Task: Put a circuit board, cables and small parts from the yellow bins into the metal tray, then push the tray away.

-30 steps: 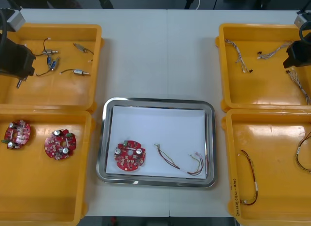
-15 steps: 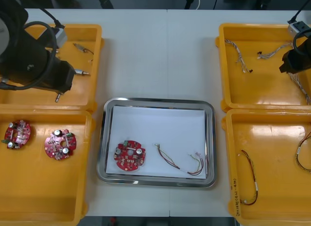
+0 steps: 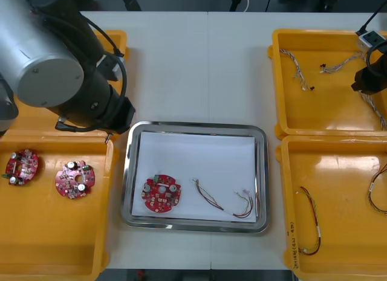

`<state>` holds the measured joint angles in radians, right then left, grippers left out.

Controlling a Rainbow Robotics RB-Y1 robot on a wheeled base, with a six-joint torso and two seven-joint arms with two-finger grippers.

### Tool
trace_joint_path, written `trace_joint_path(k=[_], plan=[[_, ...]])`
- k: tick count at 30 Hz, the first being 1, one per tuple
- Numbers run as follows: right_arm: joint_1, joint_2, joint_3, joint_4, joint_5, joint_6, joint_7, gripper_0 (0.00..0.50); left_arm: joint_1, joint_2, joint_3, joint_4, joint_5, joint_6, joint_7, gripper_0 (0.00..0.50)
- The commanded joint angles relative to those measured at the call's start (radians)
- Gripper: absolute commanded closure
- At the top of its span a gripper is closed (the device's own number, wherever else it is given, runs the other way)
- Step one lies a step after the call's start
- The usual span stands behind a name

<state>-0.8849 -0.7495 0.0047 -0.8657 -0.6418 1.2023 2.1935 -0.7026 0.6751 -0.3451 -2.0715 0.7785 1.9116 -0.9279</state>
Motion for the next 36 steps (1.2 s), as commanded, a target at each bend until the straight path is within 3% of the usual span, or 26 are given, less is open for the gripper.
trace_joint_path(k=[1,8,20,36], plan=[[-0.043,-0.002,-0.003,0.002,-0.001,-0.021,0.023,0.0,-0.058,-0.034,-0.071,-0.032,-0.048,-0.02,0.095,0.5],[-0.017,-0.001,0.009,0.011,-0.009,-0.064,0.035,0.0,-0.083,-0.052,-0.123,-0.009,-0.056,-0.049,0.124,0.5],[0.03,0.001,0.024,0.036,-0.032,-0.148,0.038,0.0,-0.109,-0.058,-0.244,0.108,-0.093,-0.19,0.139,0.5],[0.093,0.002,0.024,0.036,-0.073,-0.185,0.025,0.0,-0.117,-0.058,-0.371,0.244,-0.088,-0.341,0.147,0.5]])
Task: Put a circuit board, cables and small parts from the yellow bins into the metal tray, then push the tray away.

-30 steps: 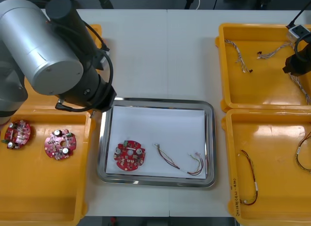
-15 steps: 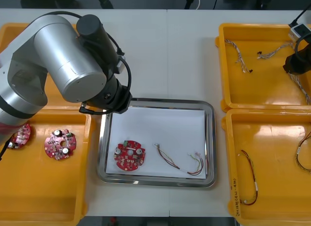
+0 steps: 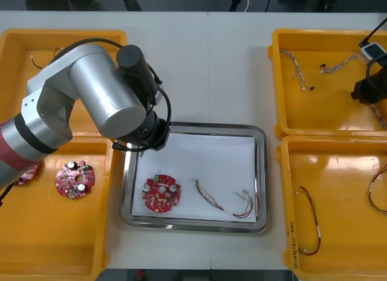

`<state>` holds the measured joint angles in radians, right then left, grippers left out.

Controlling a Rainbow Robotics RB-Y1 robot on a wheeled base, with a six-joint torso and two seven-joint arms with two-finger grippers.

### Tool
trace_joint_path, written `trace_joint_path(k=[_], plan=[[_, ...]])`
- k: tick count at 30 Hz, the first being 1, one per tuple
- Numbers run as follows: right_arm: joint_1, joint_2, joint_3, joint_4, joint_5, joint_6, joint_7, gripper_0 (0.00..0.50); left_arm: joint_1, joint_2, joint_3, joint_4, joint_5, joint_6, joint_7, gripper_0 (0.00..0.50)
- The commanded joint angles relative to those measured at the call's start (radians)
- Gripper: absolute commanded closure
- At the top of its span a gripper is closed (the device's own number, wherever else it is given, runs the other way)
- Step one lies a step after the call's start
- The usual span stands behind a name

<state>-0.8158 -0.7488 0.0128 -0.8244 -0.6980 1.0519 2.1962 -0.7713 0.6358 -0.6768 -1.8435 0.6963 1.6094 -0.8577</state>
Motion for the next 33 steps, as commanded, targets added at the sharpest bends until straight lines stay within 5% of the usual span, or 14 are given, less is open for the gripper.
trace_joint_path(k=[1,23,26,28,30,33], plan=[[0.03,0.003,0.015,-0.005,-0.021,-0.044,0.019,0.0,-0.048,-0.019,-0.052,0.024,-0.008,-0.052,0.08,0.499],[0.05,-0.004,0.015,-0.007,-0.066,-0.056,0.033,0.0,-0.046,-0.011,-0.156,0.082,-0.069,-0.154,0.117,0.497],[0.05,-0.012,0.016,-0.005,-0.055,-0.069,0.037,0.0,-0.046,-0.01,-0.155,0.082,-0.066,-0.155,0.118,0.409],[0.05,-0.015,0.016,-0.005,-0.047,-0.07,0.03,0.0,-0.046,-0.008,-0.155,0.082,-0.066,-0.154,0.12,0.275],[0.05,-0.017,0.016,0.002,-0.043,-0.069,0.022,0.0,-0.046,-0.01,-0.156,0.082,-0.066,-0.154,0.123,0.075],[0.049,-0.017,0.012,0.027,-0.051,-0.072,0.011,0.0,-0.046,-0.008,-0.155,0.081,-0.066,-0.154,0.126,0.0]])
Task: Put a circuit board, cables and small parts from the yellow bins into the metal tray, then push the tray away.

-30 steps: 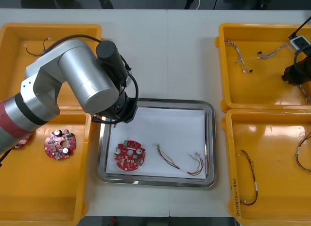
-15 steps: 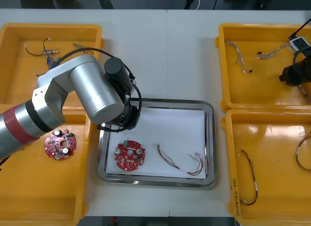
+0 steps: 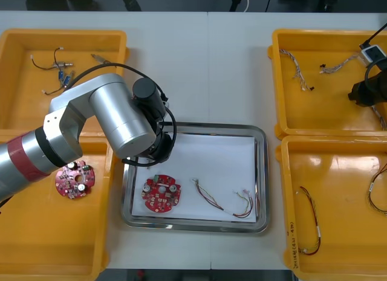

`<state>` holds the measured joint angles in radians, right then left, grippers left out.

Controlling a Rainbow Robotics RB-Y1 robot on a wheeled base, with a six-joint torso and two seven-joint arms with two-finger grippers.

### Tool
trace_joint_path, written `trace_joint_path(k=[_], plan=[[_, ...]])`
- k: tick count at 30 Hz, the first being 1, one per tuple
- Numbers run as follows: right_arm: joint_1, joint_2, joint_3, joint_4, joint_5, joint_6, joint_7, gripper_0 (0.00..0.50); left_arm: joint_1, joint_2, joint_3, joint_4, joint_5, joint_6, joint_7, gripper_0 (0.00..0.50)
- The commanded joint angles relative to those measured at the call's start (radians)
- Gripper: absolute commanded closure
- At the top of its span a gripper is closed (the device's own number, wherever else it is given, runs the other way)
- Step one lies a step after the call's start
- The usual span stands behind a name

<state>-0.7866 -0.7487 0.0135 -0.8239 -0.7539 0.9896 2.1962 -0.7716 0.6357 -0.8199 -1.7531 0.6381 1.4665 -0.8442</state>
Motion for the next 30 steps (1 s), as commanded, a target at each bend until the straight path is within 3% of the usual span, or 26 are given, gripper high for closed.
trace_joint_path(k=[1,11,23,26,27,28,30], plan=[[0.02,-0.017,0.011,0.028,0.005,-0.011,0.01,0.0,-0.046,-0.008,-0.012,-0.008,-0.008,-0.011,0.114,0.0],[0.02,-0.014,0.011,0.077,-0.016,-0.042,-0.052,0.0,-0.048,-0.001,0.013,-0.029,0.005,-0.002,0.12,0.0],[0.021,-0.014,0.011,0.097,-0.042,-0.045,-0.093,0.0,-0.048,0.001,0.246,-0.192,0.112,0.258,0.085,0.0],[0.024,-0.014,0.011,0.097,-0.053,-0.046,-0.096,0.1,-0.048,0.002,0.3,-0.224,0.126,0.31,0.074,0.0],[0.027,-0.014,0.011,0.097,-0.059,-0.046,-0.098,0.18,-0.048,0.006,0.323,-0.232,0.138,0.327,0.066,0.0],[0.027,-0.014,0.011,0.097,-0.064,-0.046,-0.098,0.224,-0.048,0.007,0.335,-0.235,0.146,0.337,0.054,0.0],[0.033,-0.015,0.011,0.097,-0.081,-0.049,-0.096,0.459,-0.048,0.013,0.39,-0.24,0.173,0.379,0.01,0.0]])
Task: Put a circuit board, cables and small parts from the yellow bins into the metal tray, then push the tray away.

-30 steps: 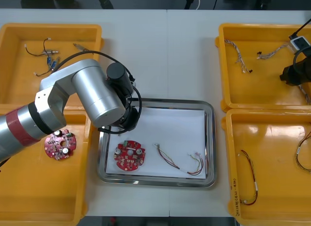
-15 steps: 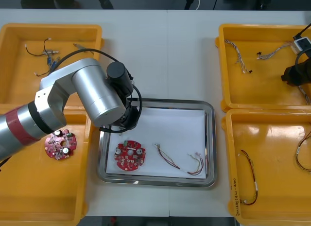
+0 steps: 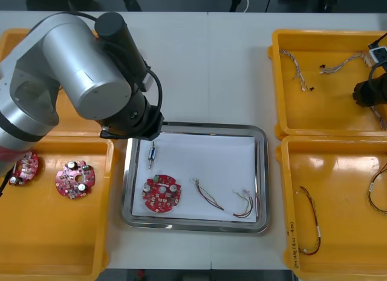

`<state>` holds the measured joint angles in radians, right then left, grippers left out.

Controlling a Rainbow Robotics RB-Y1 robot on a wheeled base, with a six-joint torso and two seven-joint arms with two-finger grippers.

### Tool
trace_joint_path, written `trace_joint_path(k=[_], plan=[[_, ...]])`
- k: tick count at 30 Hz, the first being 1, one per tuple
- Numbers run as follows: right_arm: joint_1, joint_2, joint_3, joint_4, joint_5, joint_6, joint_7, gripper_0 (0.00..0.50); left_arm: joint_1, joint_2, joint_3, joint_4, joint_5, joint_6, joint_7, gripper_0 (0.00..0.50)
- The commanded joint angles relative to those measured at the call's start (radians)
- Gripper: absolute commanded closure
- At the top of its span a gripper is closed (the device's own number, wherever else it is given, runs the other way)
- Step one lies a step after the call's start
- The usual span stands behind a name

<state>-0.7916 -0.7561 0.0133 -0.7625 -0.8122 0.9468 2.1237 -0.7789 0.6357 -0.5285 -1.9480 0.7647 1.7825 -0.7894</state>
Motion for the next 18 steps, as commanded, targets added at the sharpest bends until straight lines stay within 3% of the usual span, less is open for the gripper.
trace_joint_path(k=[1,2,5,12,18], plan=[[0.038,-0.006,0.011,0.035,-0.025,-0.006,-0.024,0.479,-0.04,0.016,0.11,-0.043,0.053,0.074,-0.054,0.0],[0.038,-0.006,0.011,0.035,-0.025,-0.006,-0.025,0.5,-0.04,0.018,0.137,-0.045,0.064,0.095,-0.077,0.0],[0.037,-0.006,0.011,0.035,-0.025,-0.006,-0.022,0.5,-0.04,0.027,0.186,-0.043,0.084,0.137,-0.116,0.0],[0.034,-0.011,0.011,-0.008,-0.007,0.006,-0.01,0.5,-0.04,0.047,0.288,-0.025,0.096,0.137,-0.2,0.0],[0.005,-0.022,0.001,-0.126,0.093,0.161,-0.033,0.5,-0.039,0.065,0.377,0.043,0.102,0.137,-0.303,0.0]])
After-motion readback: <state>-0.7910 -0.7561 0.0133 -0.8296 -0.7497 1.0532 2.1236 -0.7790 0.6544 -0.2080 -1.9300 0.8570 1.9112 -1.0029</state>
